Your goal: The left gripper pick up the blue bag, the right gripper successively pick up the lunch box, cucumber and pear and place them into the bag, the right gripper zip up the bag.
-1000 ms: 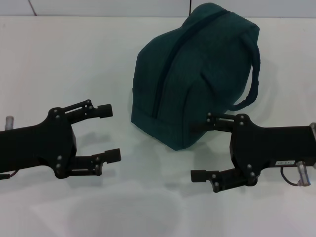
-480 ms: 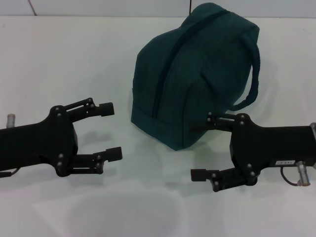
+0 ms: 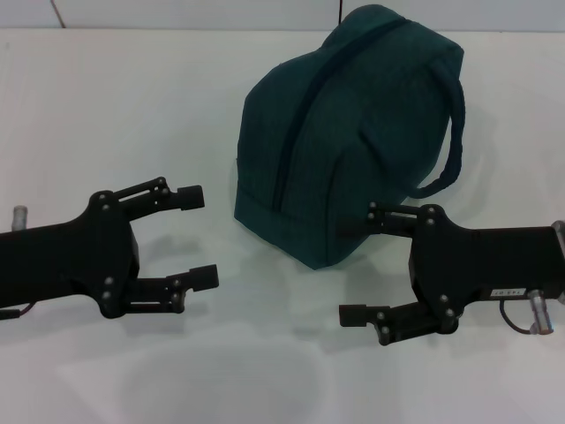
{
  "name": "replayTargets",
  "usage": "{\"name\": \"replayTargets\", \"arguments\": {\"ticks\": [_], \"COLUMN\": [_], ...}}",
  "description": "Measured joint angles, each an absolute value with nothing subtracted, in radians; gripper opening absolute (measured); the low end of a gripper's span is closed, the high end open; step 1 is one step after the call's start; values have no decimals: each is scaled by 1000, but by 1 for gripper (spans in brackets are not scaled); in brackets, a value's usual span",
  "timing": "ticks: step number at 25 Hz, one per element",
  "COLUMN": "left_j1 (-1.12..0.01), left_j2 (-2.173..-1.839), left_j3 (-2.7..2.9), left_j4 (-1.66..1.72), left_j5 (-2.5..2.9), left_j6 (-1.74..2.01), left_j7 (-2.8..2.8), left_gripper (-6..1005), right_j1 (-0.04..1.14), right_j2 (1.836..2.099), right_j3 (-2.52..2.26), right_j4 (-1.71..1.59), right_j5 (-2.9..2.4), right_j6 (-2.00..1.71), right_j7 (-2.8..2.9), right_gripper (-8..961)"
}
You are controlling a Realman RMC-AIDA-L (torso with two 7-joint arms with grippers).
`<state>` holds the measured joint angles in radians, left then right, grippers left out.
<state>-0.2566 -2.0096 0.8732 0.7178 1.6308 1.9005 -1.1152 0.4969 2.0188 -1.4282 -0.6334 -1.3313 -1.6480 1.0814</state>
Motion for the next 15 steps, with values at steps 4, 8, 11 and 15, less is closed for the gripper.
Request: {"name": "replayTargets", "arguments": {"ticks": [4, 8, 11, 15], "left_j1": [-254, -254, -257, -258], "left_j2": [-2010, -2010, -2009, -2010], "left_j3": [871, 870, 870, 870], "left_j4": [718, 718, 718, 718], "left_j5": [1635, 1636, 1637, 1637], "left_j6": [1901, 1901, 1901, 1900], "left_j7": [-1115, -1115, -1115, -1115], "left_gripper": [887, 887, 887, 887], "right_j1": [496, 496, 496, 495], "right_j2": [2020, 2020, 2020, 2020], "right_j3": [-1428, -1428, -1428, -1428], "right_j4": [-633, -633, -633, -633], "right_j5": [-1331, -1331, -1331, -1332], "right_j6": [-1646, -1645, -1645, -1646], "right_j7": [1081, 1081, 1082, 1082], "right_gripper": [886, 886, 886, 886]}}
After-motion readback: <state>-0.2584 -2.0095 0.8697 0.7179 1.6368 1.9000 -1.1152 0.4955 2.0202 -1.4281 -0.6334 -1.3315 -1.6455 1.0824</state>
